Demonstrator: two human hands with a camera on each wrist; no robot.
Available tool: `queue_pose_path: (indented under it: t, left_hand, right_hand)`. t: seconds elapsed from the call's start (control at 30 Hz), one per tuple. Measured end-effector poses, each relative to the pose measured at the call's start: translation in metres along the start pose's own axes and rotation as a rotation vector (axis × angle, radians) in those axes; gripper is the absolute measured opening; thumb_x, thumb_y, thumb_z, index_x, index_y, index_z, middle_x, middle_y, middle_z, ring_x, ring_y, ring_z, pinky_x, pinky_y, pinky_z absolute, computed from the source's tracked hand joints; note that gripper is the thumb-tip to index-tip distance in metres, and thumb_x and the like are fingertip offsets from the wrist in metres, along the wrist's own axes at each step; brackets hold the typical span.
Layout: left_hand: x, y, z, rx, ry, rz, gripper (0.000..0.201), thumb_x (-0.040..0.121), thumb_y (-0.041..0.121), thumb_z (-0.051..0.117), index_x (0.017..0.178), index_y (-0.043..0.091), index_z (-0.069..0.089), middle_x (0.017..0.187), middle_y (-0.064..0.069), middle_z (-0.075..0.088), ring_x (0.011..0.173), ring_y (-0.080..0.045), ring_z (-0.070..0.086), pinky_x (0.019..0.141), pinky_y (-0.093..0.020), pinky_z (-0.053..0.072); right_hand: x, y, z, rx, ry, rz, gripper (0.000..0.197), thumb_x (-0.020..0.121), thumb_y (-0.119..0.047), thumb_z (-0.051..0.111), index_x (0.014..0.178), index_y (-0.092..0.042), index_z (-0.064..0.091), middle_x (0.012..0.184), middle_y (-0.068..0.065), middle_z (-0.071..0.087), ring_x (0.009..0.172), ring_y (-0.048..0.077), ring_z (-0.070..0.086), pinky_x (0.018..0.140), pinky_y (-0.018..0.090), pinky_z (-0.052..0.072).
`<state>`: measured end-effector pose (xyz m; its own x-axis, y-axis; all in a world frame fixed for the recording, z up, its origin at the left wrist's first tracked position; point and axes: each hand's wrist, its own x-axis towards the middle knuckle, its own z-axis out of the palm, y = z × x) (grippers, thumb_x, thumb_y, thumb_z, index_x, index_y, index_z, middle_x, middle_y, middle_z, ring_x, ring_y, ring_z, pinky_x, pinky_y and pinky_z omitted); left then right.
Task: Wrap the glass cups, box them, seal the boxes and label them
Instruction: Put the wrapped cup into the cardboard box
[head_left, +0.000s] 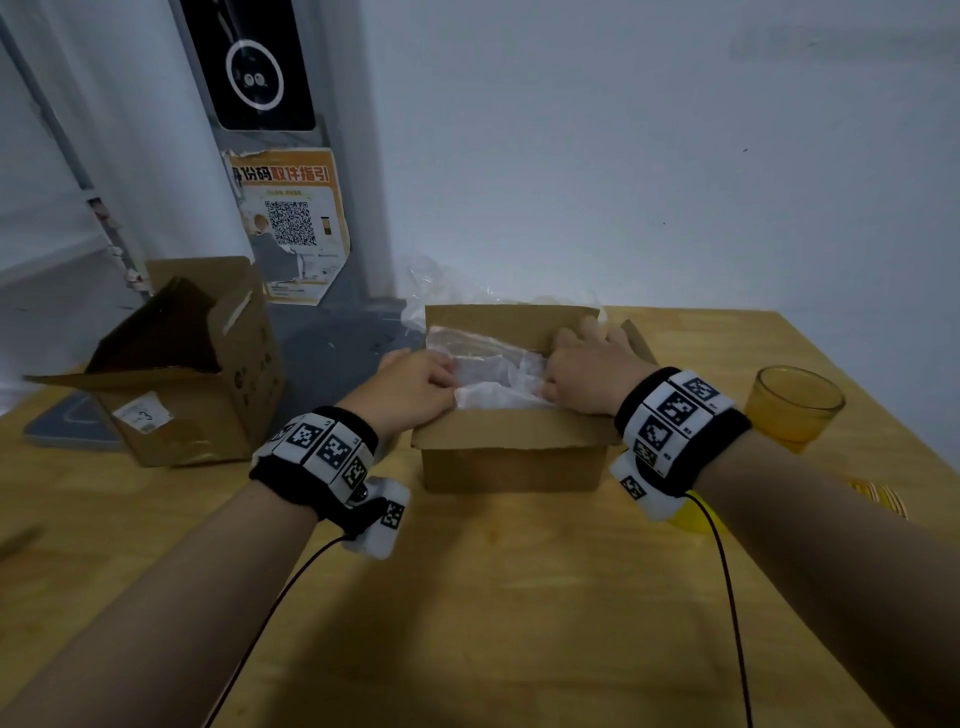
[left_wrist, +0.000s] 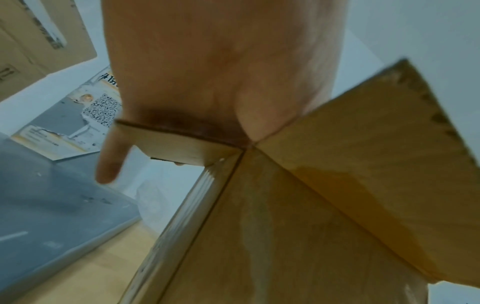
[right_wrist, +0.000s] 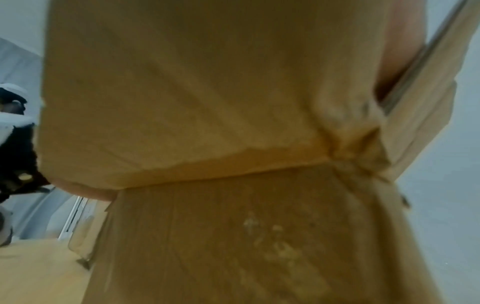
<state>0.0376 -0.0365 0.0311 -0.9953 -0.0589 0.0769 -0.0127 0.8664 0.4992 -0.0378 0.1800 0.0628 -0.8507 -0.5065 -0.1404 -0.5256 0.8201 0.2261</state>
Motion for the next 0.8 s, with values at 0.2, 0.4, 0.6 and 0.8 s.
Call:
queue_pose_path:
  t: [0.2,0.4,0.6,0.8]
  left_hand:
    - [-0.001,0.011,-0.011,0.076,0.022,0.015,0.014,0.089,0.022,0.073,0.1,0.024,0.082,0.126,0.007,0.063,0.121,-0.011,0.052,0.109,-0.027,0.037]
    - [0.008,0.014,-0.013,0.172,-0.15,-0.073,0.007,0.089,0.028,0.066,0.094,0.032,0.063,0.11,0.007,0.065,0.118,-0.018,0.051,0.094,-0.031,0.045]
    - [0.015,0.011,-0.009,0.145,-0.151,-0.073,0.012,0.089,0.029,0.071,0.084,0.038,0.064,0.101,0.01,0.064,0.115,-0.018,0.058,0.097,-0.034,0.05]
    - [-0.003,0.003,-0.02,-0.092,0.126,0.008,0.021,0.089,0.022,0.075,0.104,0.037,0.072,0.13,0.014,0.066,0.112,-0.005,0.061,0.101,-0.033,0.049]
  right_hand:
    - [0.003,-0.005,-0.005,0.162,0.014,-0.09,0.026,0.1,-0.009,0.057,0.074,-0.008,0.056,0.076,0.005,0.058,0.067,0.021,0.057,0.058,0.027,0.045]
    - [-0.009,0.007,-0.001,0.317,-0.036,-0.213,0.023,0.098,-0.008,0.047,0.093,-0.004,0.069,0.09,0.01,0.07,0.082,0.03,0.065,0.07,0.037,0.053]
    - [-0.013,0.012,0.006,0.504,0.009,-0.26,0.061,0.108,-0.04,0.046,0.054,-0.012,0.04,0.056,0.004,0.038,0.049,0.019,0.035,0.058,0.036,0.034]
    - [-0.032,0.006,-0.007,0.464,0.107,-0.235,0.037,0.107,-0.035,0.049,0.087,-0.018,0.074,0.072,-0.001,0.064,0.064,0.019,0.059,0.063,0.032,0.044]
